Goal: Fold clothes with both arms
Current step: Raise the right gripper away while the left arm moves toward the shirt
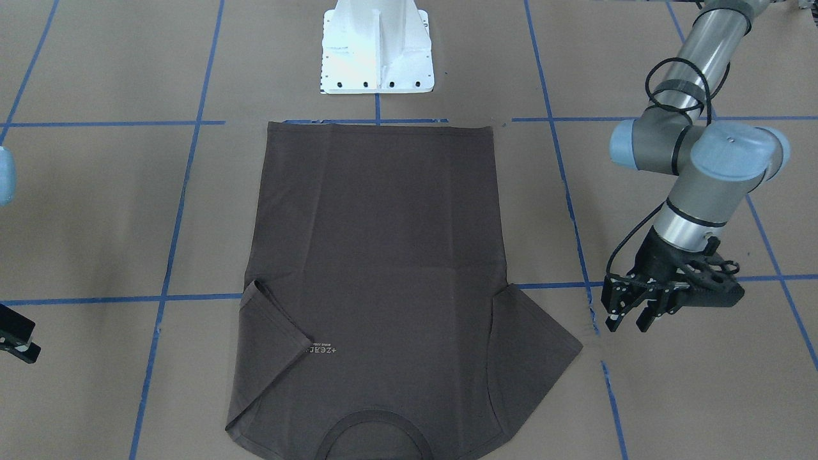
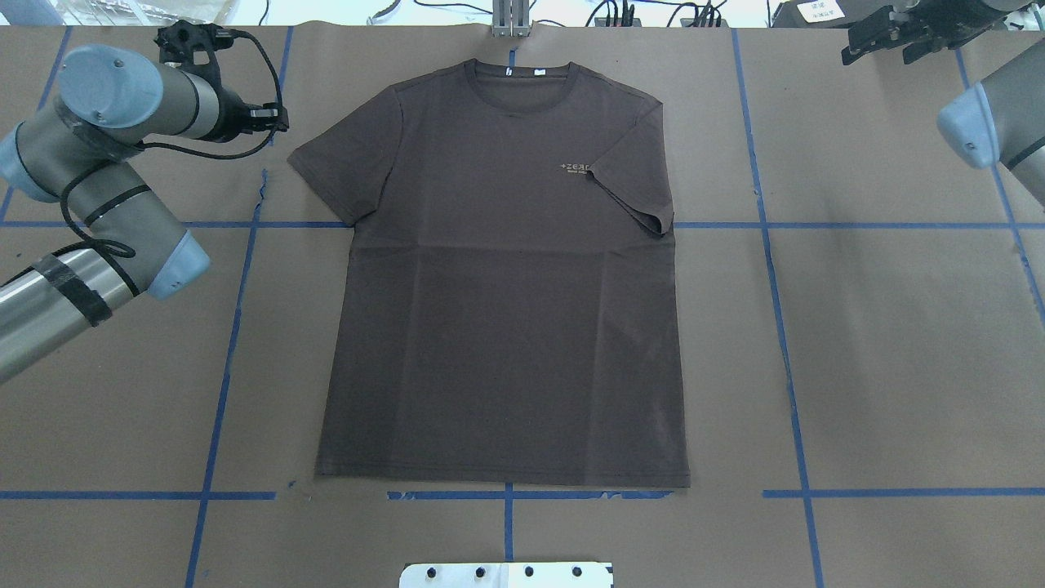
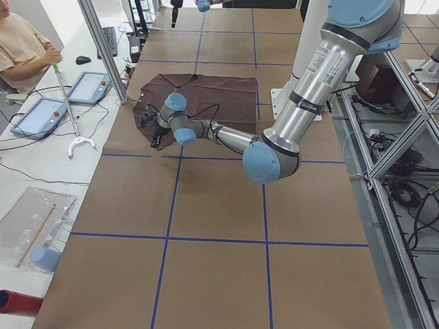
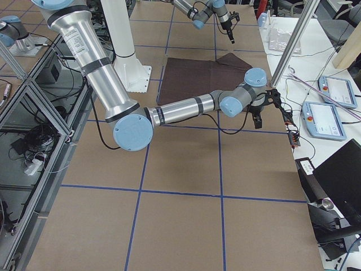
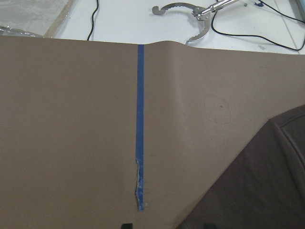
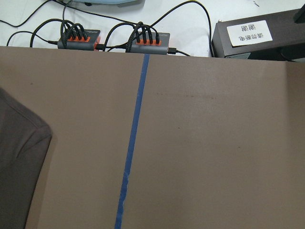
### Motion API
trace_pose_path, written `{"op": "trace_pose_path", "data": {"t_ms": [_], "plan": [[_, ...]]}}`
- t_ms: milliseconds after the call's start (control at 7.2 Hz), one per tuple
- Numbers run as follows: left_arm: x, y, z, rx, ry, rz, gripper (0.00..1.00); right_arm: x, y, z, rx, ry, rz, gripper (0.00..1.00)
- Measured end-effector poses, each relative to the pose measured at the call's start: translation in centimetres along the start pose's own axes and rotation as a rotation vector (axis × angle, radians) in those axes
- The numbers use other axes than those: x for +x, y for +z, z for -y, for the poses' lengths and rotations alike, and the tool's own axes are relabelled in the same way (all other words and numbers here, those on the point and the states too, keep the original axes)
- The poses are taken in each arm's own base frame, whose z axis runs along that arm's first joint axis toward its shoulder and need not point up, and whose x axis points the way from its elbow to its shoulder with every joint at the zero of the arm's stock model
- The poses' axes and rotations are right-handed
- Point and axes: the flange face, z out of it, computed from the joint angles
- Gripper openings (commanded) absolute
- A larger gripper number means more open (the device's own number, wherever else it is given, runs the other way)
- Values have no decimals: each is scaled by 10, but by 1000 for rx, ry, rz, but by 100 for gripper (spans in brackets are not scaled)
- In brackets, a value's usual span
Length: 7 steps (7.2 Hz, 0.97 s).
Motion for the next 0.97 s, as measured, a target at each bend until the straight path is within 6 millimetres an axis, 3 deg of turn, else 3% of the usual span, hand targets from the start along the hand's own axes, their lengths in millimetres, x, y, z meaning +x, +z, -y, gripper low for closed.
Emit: {"op": "trace_pose_path", "data": {"t_ms": [416,972], "plan": [[12,21,-20,-13,7,23,54,2,1,-1,-1,3,-4,100],[14,33,-34,-35,16,35,49,10,5,-7,-5,9,-16,100]]}}
